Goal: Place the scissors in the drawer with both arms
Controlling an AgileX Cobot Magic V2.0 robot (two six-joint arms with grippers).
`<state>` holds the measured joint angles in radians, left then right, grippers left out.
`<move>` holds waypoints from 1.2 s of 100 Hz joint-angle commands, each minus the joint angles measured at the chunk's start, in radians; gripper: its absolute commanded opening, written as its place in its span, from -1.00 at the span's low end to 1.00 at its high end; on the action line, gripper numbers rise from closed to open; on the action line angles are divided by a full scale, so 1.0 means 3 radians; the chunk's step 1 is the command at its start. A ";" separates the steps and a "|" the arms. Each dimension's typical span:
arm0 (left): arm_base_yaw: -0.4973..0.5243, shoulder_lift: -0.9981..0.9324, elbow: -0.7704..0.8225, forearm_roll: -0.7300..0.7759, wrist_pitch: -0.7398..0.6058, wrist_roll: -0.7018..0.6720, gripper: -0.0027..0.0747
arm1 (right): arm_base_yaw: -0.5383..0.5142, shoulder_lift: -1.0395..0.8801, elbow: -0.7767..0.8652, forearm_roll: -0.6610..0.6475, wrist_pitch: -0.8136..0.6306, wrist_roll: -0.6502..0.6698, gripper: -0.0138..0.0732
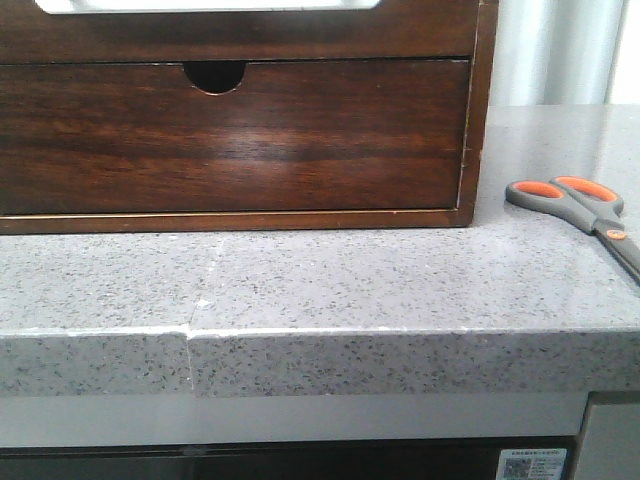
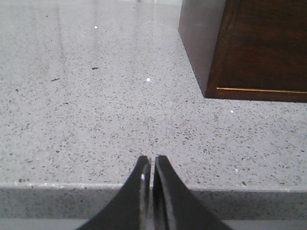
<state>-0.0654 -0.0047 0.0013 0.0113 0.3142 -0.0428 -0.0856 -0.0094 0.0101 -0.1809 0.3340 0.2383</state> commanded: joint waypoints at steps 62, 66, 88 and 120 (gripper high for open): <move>0.0014 -0.0094 0.0068 0.0756 -0.0850 0.0028 -0.99 | -0.0018 -0.0066 0.0097 -0.0030 -0.0598 -0.0018 -0.78; 0.0014 -0.0094 0.0068 0.0756 -0.0850 0.0028 -0.99 | -0.0018 -0.0066 0.0097 -0.0030 -0.0668 -0.0018 -0.78; 0.0014 -0.0094 0.0068 0.0698 -0.0966 0.0003 -0.99 | -0.0018 -0.0066 0.0097 -0.0232 -0.0955 -0.0018 -0.78; 0.0014 -0.0094 0.0013 0.0270 -0.1594 -0.0022 -0.99 | -0.0018 -0.0058 0.0021 -0.0232 -0.1314 -0.0018 -0.78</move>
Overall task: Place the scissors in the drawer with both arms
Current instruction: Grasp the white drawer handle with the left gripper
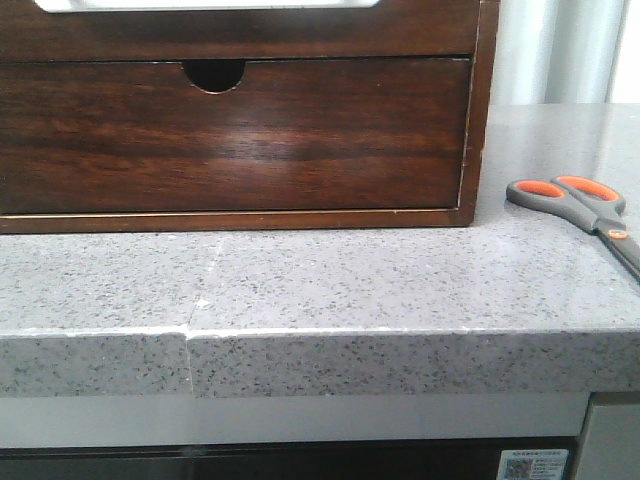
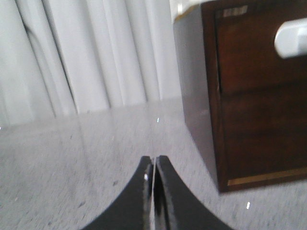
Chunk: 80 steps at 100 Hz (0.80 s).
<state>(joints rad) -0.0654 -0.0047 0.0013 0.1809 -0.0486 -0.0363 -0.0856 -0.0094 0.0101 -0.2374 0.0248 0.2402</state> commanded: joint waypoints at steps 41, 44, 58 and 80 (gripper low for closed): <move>0.0014 0.0271 -0.0831 -0.0436 0.0235 -0.0043 -0.99 | -0.0018 0.0411 -0.0706 -0.0025 0.0747 -0.0025 -0.78; 0.0014 0.0324 -0.0876 -0.0427 0.0235 -0.0043 -0.99 | -0.0018 0.0473 -0.0765 -0.0025 0.0795 -0.0025 -0.78; 0.0014 0.0570 -0.1015 -0.0398 0.0205 -0.0043 -0.99 | -0.0018 0.0711 -0.0921 0.0121 0.0810 -0.0025 -0.78; 0.0014 0.0853 -0.1039 -0.0398 0.0106 -0.0043 -0.98 | -0.0018 0.0757 -0.0908 0.0152 0.0827 -0.0025 -0.78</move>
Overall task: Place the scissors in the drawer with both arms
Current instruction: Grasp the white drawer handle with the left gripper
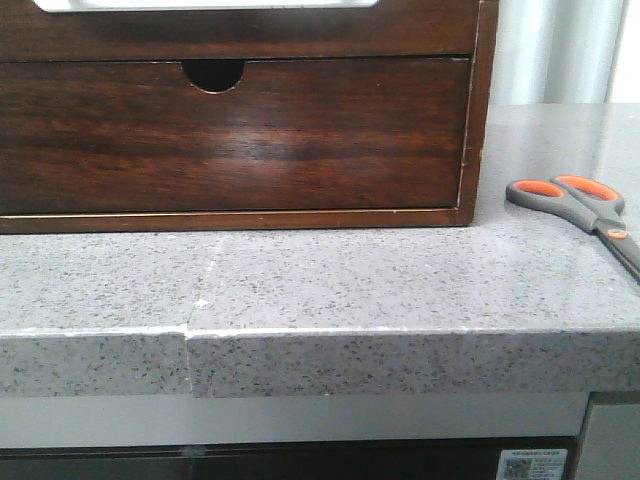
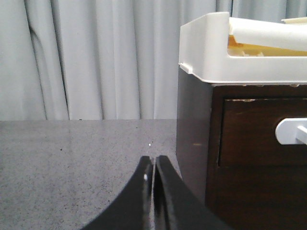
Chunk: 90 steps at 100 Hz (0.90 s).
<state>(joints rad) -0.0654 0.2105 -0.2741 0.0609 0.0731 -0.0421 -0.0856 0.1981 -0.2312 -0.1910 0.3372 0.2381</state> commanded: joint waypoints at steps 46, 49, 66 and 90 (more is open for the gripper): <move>0.0007 0.0636 -0.0121 0.0209 -0.1317 -0.0024 -0.20 | -0.0018 0.0065 -0.0103 -0.0003 -0.0215 -0.0018 -0.78; 0.0007 0.0667 -0.0121 0.0331 -0.1383 -0.0024 -0.20 | -0.0018 0.0065 -0.0103 -0.0003 -0.0215 -0.0018 -0.78; -0.0088 0.0831 -0.0123 0.1267 -0.1654 -0.0024 -0.20 | -0.0018 0.0065 -0.0103 -0.0003 -0.0215 -0.0018 -0.78; -0.0500 0.1162 -0.0275 0.2094 -0.1695 -0.0024 -0.20 | -0.0018 0.0065 -0.0103 -0.0003 -0.0222 -0.0018 -0.78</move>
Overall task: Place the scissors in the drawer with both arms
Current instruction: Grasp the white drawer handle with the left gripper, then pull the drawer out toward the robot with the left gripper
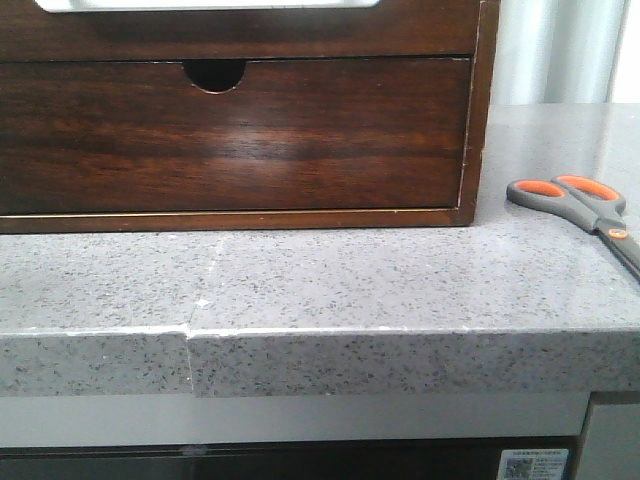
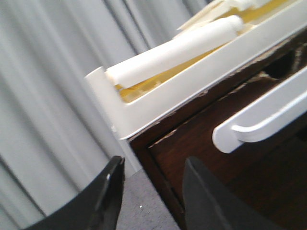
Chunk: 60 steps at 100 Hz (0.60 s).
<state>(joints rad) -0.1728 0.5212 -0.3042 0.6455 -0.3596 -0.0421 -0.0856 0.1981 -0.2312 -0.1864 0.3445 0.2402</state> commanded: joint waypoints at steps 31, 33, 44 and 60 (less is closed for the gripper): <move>-0.0565 0.0660 -0.0553 0.1178 -0.0088 0.0000 -0.20 | -0.0018 0.0065 -0.0103 -0.0018 -0.0251 -0.0025 -0.78; -0.0588 0.0702 -0.0585 0.1206 -0.0058 0.0000 -0.20 | -0.0018 0.0065 -0.0103 -0.0018 -0.0251 -0.0025 -0.78; -0.0718 0.0932 -0.0742 0.1215 0.0030 0.0000 -0.20 | -0.0018 0.0065 -0.0103 -0.0018 -0.0251 -0.0025 -0.78; -0.0885 0.1189 -0.0851 0.1374 0.0044 0.0008 -0.20 | -0.0018 0.0065 -0.0103 -0.0018 -0.0251 -0.0025 -0.78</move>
<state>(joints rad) -0.4106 0.8513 -0.5123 1.0486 -0.3143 -0.0362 -0.0856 0.1981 -0.2312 -0.1864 0.3445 0.2381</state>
